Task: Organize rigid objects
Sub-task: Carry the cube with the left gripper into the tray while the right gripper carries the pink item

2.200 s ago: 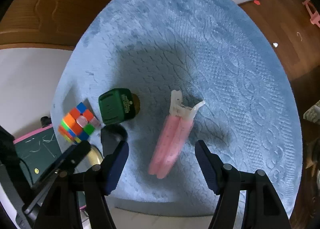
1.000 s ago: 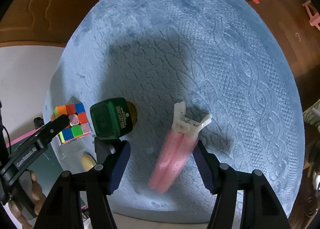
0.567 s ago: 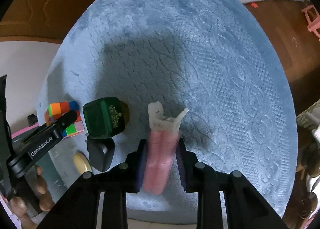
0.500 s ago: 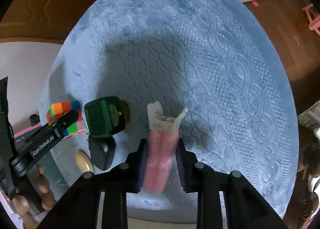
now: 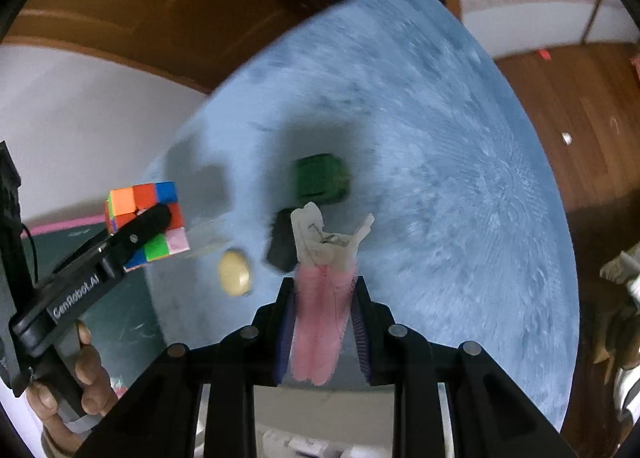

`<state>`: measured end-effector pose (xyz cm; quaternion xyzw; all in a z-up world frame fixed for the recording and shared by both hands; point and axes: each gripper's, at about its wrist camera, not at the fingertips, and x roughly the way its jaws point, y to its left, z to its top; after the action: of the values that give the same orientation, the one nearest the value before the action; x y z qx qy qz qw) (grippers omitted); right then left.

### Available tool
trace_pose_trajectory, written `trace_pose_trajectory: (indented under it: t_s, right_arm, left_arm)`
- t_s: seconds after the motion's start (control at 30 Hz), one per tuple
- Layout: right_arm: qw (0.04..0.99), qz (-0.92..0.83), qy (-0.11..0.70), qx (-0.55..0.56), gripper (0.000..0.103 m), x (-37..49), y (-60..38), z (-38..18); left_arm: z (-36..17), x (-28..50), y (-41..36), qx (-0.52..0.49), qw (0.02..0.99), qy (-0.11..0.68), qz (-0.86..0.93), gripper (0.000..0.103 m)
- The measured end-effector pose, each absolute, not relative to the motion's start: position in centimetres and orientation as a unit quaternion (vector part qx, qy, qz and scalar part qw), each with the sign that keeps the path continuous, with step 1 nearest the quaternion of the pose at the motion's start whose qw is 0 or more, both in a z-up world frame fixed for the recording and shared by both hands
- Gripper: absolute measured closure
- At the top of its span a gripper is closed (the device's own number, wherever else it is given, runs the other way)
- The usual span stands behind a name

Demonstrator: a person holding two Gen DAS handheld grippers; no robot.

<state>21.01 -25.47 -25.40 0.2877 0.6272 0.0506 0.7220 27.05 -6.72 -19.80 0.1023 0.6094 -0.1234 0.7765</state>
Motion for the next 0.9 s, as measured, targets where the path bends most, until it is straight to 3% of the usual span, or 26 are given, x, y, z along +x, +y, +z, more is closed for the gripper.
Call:
trace_pose_trajectory:
  t_s: [0.27,0.43,0.9]
  right_arm:
    - [0.778,0.121,0.568,0.241,0.076,14.6,-22.6,-16.6]
    - [0.806,0.143,0.544,0.183,0.076,9.7,-21.1,-13.0]
    - [0.82,0.15,0.552,0.032,0.076,-0.4,-17.3,-15.2]
  left_arm:
    - [-10.2,20.0,-5.2,0.09,0.808,0.555,-0.174,0.04]
    - [-7.3,15.3,-3.4,0.064,0.826,0.533,-0.175,0.04]
    - [-11.3,5.2,-1.4,0.059,0.826,0.541,-0.146,0.04]
